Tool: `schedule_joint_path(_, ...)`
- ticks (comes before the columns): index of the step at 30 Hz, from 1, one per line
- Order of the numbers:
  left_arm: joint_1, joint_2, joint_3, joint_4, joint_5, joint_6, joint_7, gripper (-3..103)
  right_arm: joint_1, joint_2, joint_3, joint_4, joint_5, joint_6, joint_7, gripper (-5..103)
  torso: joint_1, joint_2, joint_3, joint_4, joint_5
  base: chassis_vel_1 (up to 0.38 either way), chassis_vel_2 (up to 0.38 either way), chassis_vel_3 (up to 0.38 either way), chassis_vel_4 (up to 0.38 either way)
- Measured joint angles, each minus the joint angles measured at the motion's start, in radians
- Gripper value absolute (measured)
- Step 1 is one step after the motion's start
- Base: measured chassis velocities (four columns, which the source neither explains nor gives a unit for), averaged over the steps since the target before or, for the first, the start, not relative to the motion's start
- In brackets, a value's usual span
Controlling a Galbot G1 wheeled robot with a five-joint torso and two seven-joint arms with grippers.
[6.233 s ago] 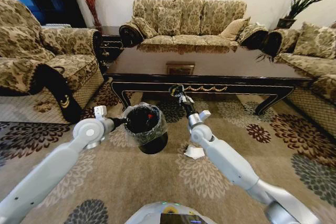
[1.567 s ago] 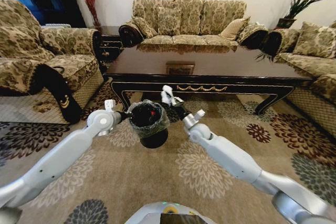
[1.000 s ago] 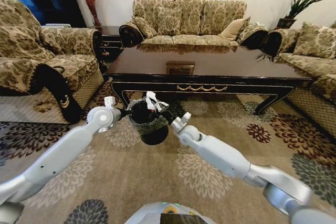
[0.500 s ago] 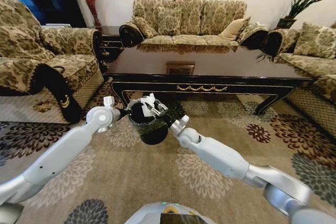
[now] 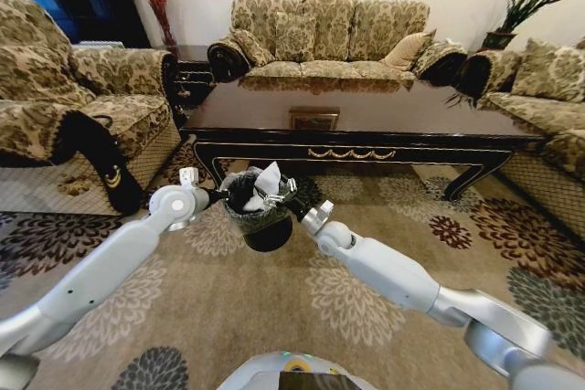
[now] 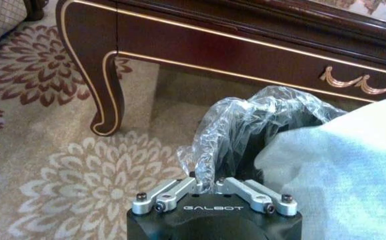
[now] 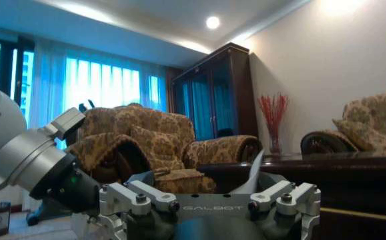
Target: Move to the front of the table and pick up the trash from the floor, then place it into the trash bin.
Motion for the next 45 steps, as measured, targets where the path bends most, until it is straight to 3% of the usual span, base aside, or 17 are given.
schedule_joint_path(2,0.003,0.001,-0.002,-0.002,0.0,0.0,0.0,4,0.0,-0.005,0.002,0.002,-0.006,0.002,-0.003,100,0.0,0.0,0.0,0.0,0.0,0.0,0.0,0.0,0.0)
schedule_joint_path(6,0.019,0.005,-0.012,-0.009,0.005,0.0,0.0,4,0.0,-0.048,0.014,0.008,-0.065,0.032,-0.098,100,0.0,0.0,0.0,-0.0002,0.0,0.0,0.0,0.0,0.0)
schedule_joint_path(10,0.028,0.005,-0.019,-0.015,0.007,0.0,0.0,4,-0.006,-0.065,0.022,0.024,-0.065,0.035,-0.102,100,0.0,0.0,0.0,-0.0003,0.0,0.0,0.0,0.0,0.0)
schedule_joint_path(14,0.084,0.005,-0.046,-0.044,0.018,-0.002,-0.006,4,-0.059,-0.082,0.094,0.055,-0.025,-0.007,0.041,100,0.0,0.0,0.0,-0.0002,0.0,0.0,0.0,0.0,0.0)
schedule_joint_path(15,0.115,0.003,-0.054,-0.056,0.025,-0.003,-0.015,4,-0.089,-0.088,0.137,0.059,-0.024,-0.027,0.142,100,0.0,0.0,0.0,0.0004,0.0004,0.0,0.0,0.0,0.0)
schedule_joint_path(16,0.115,0.003,-0.054,-0.056,0.025,-0.003,-0.015,4,-0.089,-0.088,0.137,0.059,-0.024,-0.027,0.142,100,0.0,0.0,0.0,0.0004,0.0004,0.0,0.0,0.0,0.0)
schedule_joint_path(18,0.135,-0.008,-0.048,-0.059,0.038,-0.005,-0.02,4,-0.131,-0.106,0.197,0.067,-0.031,-0.049,0.242,100,0.0,0.0,0.0,0.0004,0.0003,0.0,0.0,0.0,0.0)
schedule_joint_path(20,0.179,-0.023,-0.048,-0.071,0.056,-0.01,-0.027,4,-0.179,-0.126,0.267,0.07,-0.052,-0.075,0.33,100,0.0,0.0,0.0,-0.0011,-0.0004,0.0,0.0,0.0,0.0)
schedule_joint_path(21,0.179,-0.023,-0.048,-0.071,0.056,-0.01,-0.027,4,-0.179,-0.126,0.267,0.07,-0.052,-0.075,0.33,100,0.0,0.0,0.0,-0.0011,-0.0004,0.0,0.0,0.0,0.0)
schedule_joint_path(24,0.253,-0.029,-0.066,-0.079,0.1,-0.022,-0.032,4,-0.233,-0.127,0.339,0.071,-0.054,-0.121,0.453,100,0.0,0.0,0.0,-0.0006,0.0,0.0,0.0,0.0,0.0)
schedule_joint_path(28,0.313,-0.017,-0.078,-0.072,0.15,-0.047,-0.035,4,-0.296,-0.116,0.407,0.06,-0.059,-0.141,0.538,100,0.0,0.0,0.0,0.0004,0.0005,0.0,0.0,0.0,0.0)
schedule_joint_path(31,0.333,-0.011,-0.083,-0.067,0.167,-0.069,-0.035,4,-0.322,-0.114,0.435,0.06,-0.062,-0.144,0.555,100,0.0,0.0,0.0,0.0004,-0.0002,0.0,0.0,0.0,0.0)
schedule_joint_path(37,0.412,-0.009,-0.106,-0.033,0.238,-0.177,-0.02,4,-0.397,-0.114,0.529,0.06,-0.072,-0.146,0.575,100,0.0,0.0,0.0,0.0,0.0,0.0,0.0,0.0,0.0)
schedule_joint_path(45,0.432,-0.042,-0.094,0.013,0.26,-0.213,0.002,4,-0.443,-0.12,0.566,0.064,-0.077,-0.144,0.58,100,0.0,0.0,0.0,-0.0003,-0.0002,0.0,0.0,0.0,0.0)
